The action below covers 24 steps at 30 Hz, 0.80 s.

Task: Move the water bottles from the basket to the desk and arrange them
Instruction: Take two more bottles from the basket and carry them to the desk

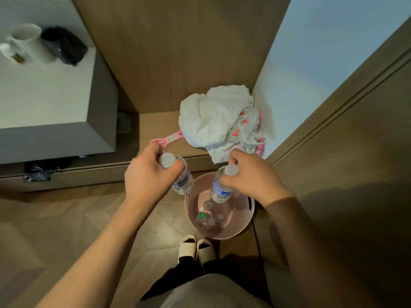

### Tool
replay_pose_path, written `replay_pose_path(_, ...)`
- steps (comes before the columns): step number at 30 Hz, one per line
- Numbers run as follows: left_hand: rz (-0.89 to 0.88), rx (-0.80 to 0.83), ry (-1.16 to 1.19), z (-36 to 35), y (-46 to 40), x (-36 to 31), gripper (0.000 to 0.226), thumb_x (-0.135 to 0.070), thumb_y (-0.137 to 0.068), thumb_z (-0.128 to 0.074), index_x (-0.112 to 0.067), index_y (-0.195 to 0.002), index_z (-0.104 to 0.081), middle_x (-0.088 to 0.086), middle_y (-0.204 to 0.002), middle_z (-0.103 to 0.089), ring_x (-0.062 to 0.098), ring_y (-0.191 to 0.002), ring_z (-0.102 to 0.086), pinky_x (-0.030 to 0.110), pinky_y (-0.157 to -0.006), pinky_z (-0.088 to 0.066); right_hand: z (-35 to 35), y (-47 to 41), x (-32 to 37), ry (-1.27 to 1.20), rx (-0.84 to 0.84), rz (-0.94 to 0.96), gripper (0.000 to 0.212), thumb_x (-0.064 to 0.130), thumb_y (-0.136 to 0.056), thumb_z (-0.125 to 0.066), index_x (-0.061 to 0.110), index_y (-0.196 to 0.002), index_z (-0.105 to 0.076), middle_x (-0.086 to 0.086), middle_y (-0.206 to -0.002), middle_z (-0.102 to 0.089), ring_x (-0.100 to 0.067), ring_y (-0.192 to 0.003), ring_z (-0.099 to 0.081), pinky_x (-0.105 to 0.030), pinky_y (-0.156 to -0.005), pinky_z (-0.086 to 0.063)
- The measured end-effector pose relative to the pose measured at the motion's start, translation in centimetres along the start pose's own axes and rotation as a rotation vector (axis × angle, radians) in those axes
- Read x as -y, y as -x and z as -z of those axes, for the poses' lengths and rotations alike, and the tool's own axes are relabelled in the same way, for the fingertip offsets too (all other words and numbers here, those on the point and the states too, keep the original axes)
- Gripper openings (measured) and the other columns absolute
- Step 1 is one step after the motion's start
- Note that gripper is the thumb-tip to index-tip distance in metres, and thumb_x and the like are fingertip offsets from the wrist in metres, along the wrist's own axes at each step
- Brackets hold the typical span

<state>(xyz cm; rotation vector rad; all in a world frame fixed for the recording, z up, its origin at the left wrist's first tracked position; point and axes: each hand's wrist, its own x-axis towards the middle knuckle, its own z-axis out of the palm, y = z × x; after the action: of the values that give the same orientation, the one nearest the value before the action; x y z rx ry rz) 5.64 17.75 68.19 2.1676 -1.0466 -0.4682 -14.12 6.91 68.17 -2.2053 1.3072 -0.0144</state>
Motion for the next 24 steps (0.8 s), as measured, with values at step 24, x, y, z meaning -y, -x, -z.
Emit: replay_pose_path(24, 0.654, -0.820, 0.021, 22.6, 15.0, 20.6, 0.024, -0.038, -0.074, -0.071, -0.024, -0.079, -0.053, -0.011, -0.072, -0.060, 0.008, -0.064, -0.055, 0.022, -0.052, -0.034, -16.2, -0.3, 35.1, 0.370, 0.485, 0.858, 0.032, 0.049, -0.072, -0.066, 0.027, -0.089, -0.051, 0.005, -0.081, -0.062, -0.017, -0.075, -0.061, -0.040, -0.065, -0.059)
